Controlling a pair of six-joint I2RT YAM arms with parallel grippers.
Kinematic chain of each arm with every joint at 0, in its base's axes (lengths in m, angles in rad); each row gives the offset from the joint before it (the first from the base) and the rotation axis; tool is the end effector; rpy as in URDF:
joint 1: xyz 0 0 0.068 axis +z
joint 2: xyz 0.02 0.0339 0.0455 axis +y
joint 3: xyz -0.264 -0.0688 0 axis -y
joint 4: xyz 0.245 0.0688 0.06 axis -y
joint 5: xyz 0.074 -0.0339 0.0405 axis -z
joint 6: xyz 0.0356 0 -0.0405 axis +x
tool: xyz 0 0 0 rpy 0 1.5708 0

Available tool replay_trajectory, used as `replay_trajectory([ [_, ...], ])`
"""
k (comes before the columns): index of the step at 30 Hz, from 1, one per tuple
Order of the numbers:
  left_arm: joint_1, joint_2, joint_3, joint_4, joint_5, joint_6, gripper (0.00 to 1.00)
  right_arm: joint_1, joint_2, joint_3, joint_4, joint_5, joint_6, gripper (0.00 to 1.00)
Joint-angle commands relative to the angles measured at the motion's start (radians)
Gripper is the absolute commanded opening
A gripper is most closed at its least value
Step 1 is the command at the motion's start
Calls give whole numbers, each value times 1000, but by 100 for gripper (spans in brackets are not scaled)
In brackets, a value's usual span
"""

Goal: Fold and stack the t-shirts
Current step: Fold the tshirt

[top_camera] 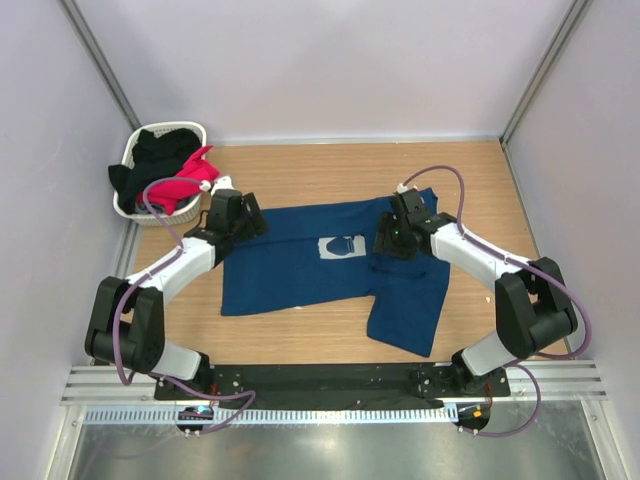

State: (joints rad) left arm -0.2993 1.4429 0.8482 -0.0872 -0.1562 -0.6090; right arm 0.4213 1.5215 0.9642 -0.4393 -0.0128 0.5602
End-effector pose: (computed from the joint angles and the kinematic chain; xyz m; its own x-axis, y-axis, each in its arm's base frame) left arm 0.2956 -0.0854 0.2190 -0.5946 -0.4079 -0.6929 -0.2003 0.9097 -0.3637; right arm 0.2792 0.1256 0.2065 -0.8697 0.1925 -0.4544 0.0553 0.9530 0.2977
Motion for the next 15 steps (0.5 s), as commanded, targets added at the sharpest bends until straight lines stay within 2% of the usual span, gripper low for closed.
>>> replay_trajectory([
  [1,-4,4,25,6,-20,20,76,-1,-61,124,-108,141,-28,66],
  [5,-4,45,83,-35,-60,9,76,-13,-21,229,-108,247,-54,70],
  [7,-4,80,159,-65,-63,6,75,-42,28,313,-99,287,-69,72],
  [10,-6,175,253,-124,-80,-11,66,-87,153,417,-59,374,-75,72],
  [11,-6,210,262,-128,-112,-33,60,-104,185,441,-50,395,-68,72],
  [15,-3,275,305,-121,-172,-57,49,-185,369,527,7,390,-49,70],
])
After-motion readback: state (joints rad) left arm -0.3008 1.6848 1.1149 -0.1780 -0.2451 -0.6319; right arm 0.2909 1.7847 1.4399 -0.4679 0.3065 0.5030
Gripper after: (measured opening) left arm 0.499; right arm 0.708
